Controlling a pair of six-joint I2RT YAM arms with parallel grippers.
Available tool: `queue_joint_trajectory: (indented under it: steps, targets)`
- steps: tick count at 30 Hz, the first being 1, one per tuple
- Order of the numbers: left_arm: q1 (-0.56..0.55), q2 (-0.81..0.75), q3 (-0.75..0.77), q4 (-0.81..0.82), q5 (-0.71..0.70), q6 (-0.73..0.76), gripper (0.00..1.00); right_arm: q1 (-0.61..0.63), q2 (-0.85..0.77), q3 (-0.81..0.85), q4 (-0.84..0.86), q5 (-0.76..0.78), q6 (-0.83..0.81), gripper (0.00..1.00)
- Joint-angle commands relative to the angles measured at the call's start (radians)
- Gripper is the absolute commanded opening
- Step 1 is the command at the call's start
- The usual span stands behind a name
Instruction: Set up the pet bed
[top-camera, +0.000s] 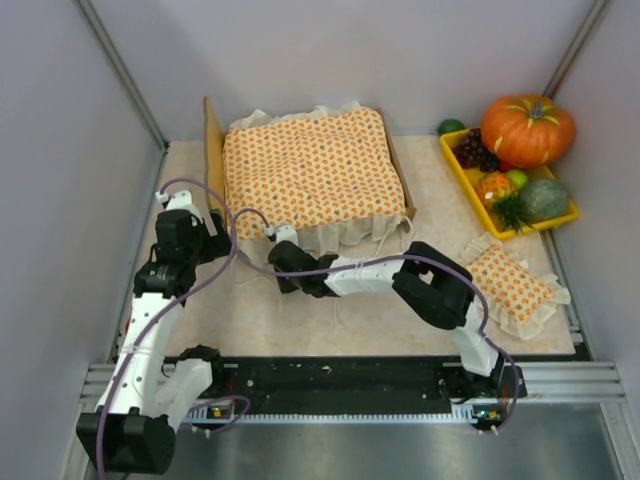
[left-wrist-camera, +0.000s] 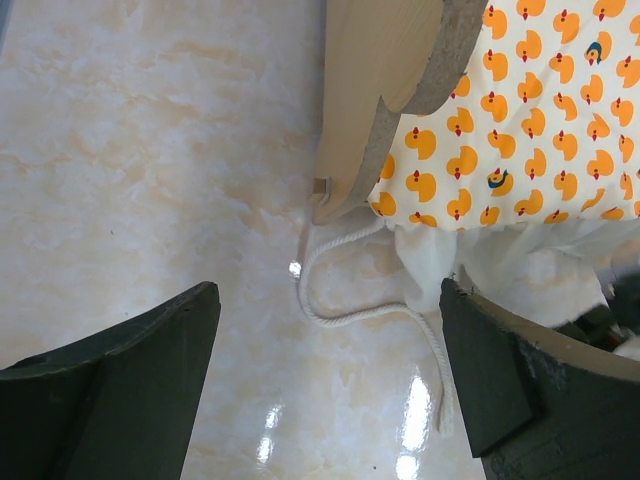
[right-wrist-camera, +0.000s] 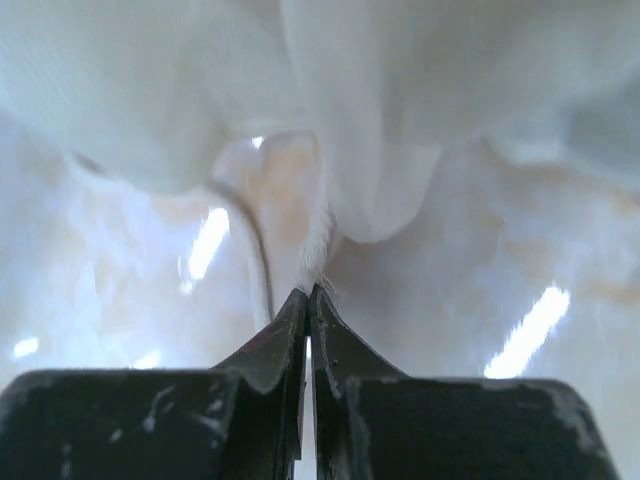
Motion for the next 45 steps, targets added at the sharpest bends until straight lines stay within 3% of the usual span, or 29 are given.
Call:
queue_joint_trajectory:
  steps: [1, 8, 18, 20, 26, 31, 43, 45]
  targets:
    - [0.003, -0.012, -0.002, 0.012, 0.001, 0.017, 0.95, 0.026, -0.148, -0.14, 0.006, -0.122, -0.042, 0.0]
    - [0.003, -0.01, -0.004, 0.011, 0.007, 0.017, 0.95, 0.077, -0.283, -0.303, 0.006, -0.3, -0.043, 0.0]
    - [0.003, -0.003, -0.008, 0.014, 0.032, 0.005, 0.95, 0.098, -0.381, -0.424, 0.069, -0.42, -0.023, 0.0]
    - [0.003, -0.003, -0.011, 0.014, 0.041, -0.009, 0.95, 0.103, -0.381, -0.4, 0.05, -0.498, -0.057, 0.0]
    - [0.003, -0.001, -0.048, -0.014, 0.171, -0.088, 0.9, 0.112, -0.329, -0.327, -0.01, -0.381, -0.059, 0.0]
    - [0.003, -0.033, -0.077, 0.003, 0.216, -0.142, 0.88, 0.104, -0.269, -0.248, -0.015, -0.42, -0.051, 0.0]
    - [0.005, -0.067, -0.079, -0.005, 0.104, -0.182, 0.91, 0.104, -0.174, -0.101, 0.036, -0.57, 0.006, 0.0]
    - [0.005, -0.067, -0.067, -0.02, 0.029, -0.188, 0.91, 0.104, -0.145, -0.064, 0.026, -0.566, 0.023, 0.01]
